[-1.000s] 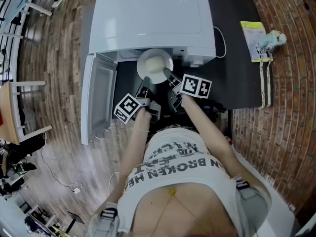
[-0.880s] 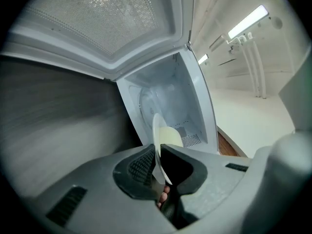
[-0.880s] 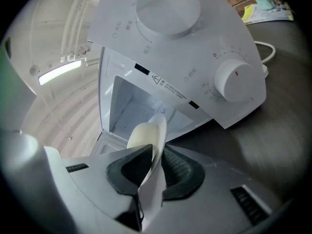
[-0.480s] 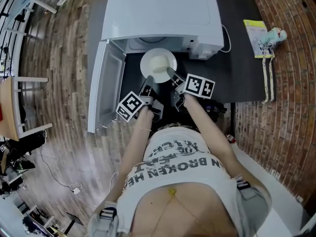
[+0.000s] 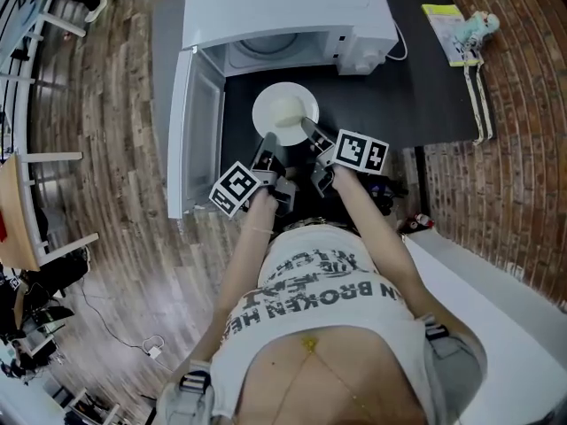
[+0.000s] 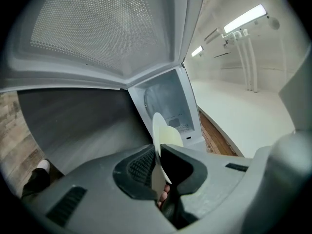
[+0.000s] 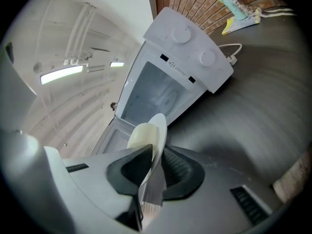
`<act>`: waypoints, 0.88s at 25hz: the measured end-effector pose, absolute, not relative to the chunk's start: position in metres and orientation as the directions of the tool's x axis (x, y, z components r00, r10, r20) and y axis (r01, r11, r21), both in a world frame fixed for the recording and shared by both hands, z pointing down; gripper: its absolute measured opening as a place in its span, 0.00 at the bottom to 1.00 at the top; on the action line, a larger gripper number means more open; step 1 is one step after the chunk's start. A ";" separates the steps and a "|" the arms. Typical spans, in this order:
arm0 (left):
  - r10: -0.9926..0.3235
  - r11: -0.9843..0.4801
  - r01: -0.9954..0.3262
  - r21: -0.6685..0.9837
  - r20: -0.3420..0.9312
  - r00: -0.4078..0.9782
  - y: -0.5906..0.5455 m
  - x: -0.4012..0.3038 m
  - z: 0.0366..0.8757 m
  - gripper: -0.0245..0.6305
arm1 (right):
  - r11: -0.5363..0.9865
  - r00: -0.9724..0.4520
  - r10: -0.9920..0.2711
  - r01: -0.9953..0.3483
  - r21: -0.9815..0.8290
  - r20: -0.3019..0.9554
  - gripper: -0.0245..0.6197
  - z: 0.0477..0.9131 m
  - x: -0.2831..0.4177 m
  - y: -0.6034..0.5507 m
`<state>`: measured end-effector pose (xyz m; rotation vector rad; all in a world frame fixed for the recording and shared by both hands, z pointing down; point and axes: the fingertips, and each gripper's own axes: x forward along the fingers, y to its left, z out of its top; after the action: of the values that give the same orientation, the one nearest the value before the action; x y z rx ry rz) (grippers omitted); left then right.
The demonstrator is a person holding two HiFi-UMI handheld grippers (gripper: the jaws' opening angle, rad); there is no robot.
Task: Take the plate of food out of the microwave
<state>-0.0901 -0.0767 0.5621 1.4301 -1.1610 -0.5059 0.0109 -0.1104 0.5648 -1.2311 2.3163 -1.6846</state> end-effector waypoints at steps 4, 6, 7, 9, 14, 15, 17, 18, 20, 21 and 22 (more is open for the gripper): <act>-0.844 0.135 -0.369 0.920 0.302 0.444 -0.057 -0.088 0.559 0.09 | 0.079 -0.664 -0.629 -0.573 -0.816 0.405 0.13 0.563 0.015 -0.087; -0.840 0.128 -0.368 0.921 0.298 0.454 -0.048 -0.086 0.558 0.09 | 0.072 -0.656 -0.638 -0.573 -0.816 0.404 0.13 0.562 0.018 -0.075; -0.839 0.125 -0.367 0.922 0.295 0.457 -0.044 -0.085 0.557 0.09 | 0.070 -0.653 -0.642 -0.573 -0.817 0.403 0.13 0.561 0.019 -0.071; -0.837 0.118 -0.365 0.923 0.291 0.464 -0.036 -0.081 0.556 0.09 | 0.065 -0.647 -0.648 -0.573 -0.817 0.402 0.13 0.559 0.022 -0.062; -0.840 0.101 -0.374 0.922 0.280 0.464 -0.022 -0.069 0.552 0.09 | 0.074 -0.652 -0.650 -0.566 -0.821 0.390 0.13 0.556 0.034 -0.049; -0.842 0.100 -0.376 0.921 0.280 0.462 -0.020 -0.066 0.551 0.09 | 0.077 -0.655 -0.649 -0.563 -0.823 0.387 0.13 0.555 0.037 -0.047; -0.847 0.096 -0.382 0.919 0.277 0.454 -0.018 -0.058 0.549 0.09 | 0.083 -0.661 -0.648 -0.556 -0.827 0.380 0.13 0.554 0.045 -0.046; -0.850 0.094 -0.386 0.918 0.275 0.449 -0.018 -0.055 0.547 0.09 | 0.087 -0.665 -0.646 -0.553 -0.829 0.376 0.13 0.553 0.048 -0.046; -0.856 0.093 -0.389 0.916 0.274 0.439 -0.015 -0.045 0.544 0.09 | 0.094 -0.674 -0.637 -0.549 -0.831 0.373 0.13 0.550 0.058 -0.044; -0.858 0.095 -0.389 0.916 0.273 0.434 -0.012 -0.038 0.542 0.09 | 0.097 -0.679 -0.632 -0.548 -0.831 0.374 0.13 0.548 0.064 -0.042; -0.861 0.096 -0.389 0.916 0.272 0.429 -0.008 -0.032 0.540 0.09 | 0.102 -0.684 -0.626 -0.548 -0.830 0.374 0.13 0.547 0.070 -0.039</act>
<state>-0.0317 -0.0084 0.5400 1.5063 -1.1574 -0.5029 0.0700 -0.0393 0.5466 -1.2160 2.2762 -1.6605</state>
